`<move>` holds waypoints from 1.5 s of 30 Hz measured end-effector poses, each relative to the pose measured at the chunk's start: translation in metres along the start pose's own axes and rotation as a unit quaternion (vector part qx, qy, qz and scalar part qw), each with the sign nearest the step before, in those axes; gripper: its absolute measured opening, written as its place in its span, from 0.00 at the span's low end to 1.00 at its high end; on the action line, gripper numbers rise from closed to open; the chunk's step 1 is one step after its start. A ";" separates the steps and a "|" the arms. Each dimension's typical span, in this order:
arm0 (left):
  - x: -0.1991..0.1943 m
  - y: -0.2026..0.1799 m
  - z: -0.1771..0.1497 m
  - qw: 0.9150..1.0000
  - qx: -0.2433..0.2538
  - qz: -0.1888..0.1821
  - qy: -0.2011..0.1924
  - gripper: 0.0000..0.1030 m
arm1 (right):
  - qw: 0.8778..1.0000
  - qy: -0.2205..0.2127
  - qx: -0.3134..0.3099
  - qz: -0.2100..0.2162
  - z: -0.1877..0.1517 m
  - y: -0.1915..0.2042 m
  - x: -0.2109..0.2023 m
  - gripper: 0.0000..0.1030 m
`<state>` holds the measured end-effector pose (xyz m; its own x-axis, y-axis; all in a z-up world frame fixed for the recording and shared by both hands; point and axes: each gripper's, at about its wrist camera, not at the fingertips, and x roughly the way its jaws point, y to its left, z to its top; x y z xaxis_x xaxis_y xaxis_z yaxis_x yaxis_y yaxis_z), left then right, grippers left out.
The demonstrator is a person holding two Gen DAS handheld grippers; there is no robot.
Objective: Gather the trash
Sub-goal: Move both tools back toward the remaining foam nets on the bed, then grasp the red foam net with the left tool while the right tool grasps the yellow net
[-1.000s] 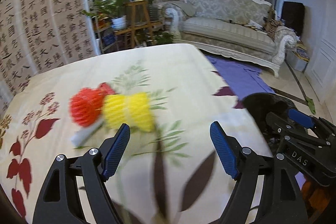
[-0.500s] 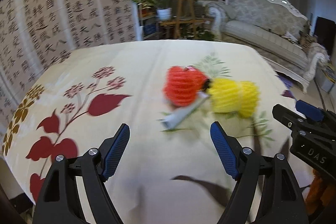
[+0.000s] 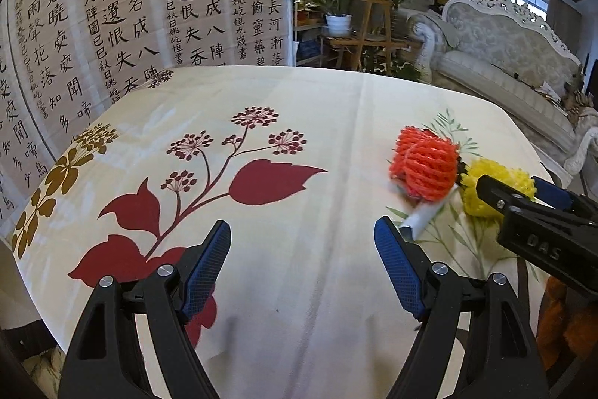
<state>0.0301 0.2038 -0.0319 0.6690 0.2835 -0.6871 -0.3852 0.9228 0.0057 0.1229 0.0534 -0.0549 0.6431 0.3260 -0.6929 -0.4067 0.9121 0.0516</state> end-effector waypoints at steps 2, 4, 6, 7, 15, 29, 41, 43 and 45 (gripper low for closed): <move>0.002 0.003 0.002 1.000 -0.003 -0.002 0.001 0.75 | 1.000 0.006 0.003 -0.007 0.001 0.000 0.007 0.79; 0.003 0.002 0.002 1.000 -0.004 -0.005 0.001 0.75 | 1.000 0.013 0.006 -0.014 0.000 -0.001 0.012 0.78; 0.004 -0.001 0.003 1.000 0.000 -0.010 0.000 0.75 | 1.000 0.020 0.009 -0.015 0.000 -0.004 0.016 0.77; 0.004 -0.003 0.003 1.000 0.002 -0.013 0.000 0.75 | 1.000 0.022 0.011 -0.013 0.000 -0.006 0.017 0.69; 0.007 -0.028 0.008 0.999 0.019 -0.036 -0.004 0.75 | 1.000 0.015 0.012 -0.017 0.000 -0.026 0.008 0.59; 0.025 -0.074 0.025 0.997 0.048 -0.067 0.001 0.75 | 0.996 0.025 0.051 -0.072 -0.011 -0.092 0.006 0.59; 0.053 -0.076 0.040 0.996 0.042 -0.075 0.030 0.75 | 0.996 0.030 0.043 -0.075 -0.012 -0.088 0.010 0.60; 0.054 -0.075 0.039 0.996 0.042 -0.076 0.033 0.72 | 0.996 0.033 0.043 -0.075 -0.012 -0.089 0.011 0.60; 0.055 -0.077 0.038 0.995 0.047 -0.078 0.034 0.65 | 0.996 0.036 0.044 -0.075 -0.012 -0.088 0.012 0.60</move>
<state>0.1205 0.1582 -0.0428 0.6698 0.1186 -0.7330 -0.2158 0.9756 -0.0394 0.1587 -0.0263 -0.0768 0.6425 0.1695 -0.7473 -0.2505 0.9681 0.0043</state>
